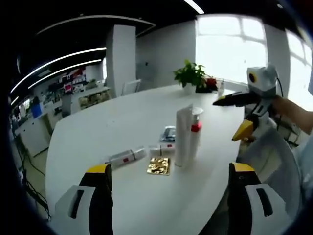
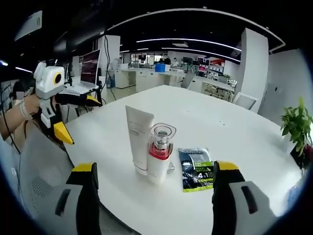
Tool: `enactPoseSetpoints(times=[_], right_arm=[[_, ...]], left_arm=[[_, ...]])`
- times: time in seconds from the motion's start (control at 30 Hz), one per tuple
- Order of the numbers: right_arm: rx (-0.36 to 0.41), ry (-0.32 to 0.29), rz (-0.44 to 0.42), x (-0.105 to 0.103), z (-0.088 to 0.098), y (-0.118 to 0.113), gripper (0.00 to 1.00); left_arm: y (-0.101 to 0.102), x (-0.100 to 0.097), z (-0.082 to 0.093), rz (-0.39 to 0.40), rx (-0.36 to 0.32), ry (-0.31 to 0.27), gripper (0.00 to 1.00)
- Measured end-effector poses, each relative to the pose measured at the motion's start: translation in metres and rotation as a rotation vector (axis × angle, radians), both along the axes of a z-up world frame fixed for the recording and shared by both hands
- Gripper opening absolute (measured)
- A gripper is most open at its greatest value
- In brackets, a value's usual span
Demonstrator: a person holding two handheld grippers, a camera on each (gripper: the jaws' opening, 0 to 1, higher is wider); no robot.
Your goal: Arrange the skincare products in the storage area until every visible bottle or jar stands upright without overlapping.
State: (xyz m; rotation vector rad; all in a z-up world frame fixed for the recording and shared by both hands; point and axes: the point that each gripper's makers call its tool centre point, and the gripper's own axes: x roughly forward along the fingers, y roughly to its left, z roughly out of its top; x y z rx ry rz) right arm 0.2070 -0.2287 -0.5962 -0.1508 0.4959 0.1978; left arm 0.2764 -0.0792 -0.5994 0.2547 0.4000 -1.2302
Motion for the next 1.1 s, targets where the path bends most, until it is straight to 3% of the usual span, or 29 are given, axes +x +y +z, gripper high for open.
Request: enactPoseSetpoints(times=[0.23,0.3,0.6,1.1], right_arm=[[0.026,0.045,0.004,-0.001,-0.011,0.001,0.84],[0.027,0.029,0.008,-0.002,-0.009,0.0,0.76],[0.076,0.048,0.017,-0.002,-0.014,-0.003,0.61],[0.169,0.077,0.033,-0.001,-0.023,0.0,0.39]], left_arm=[[-0.001,0.008,-0.005,0.002,0.041,-0.009,0.97],[-0.001,0.009,-0.007,-0.001,0.048,-0.01,0.97],[-0.001,0.021,-0.014,-0.018,0.109,-0.036,0.96],[-0.014,0.054,-0.032,-0.107,0.215,-0.056,0.84]])
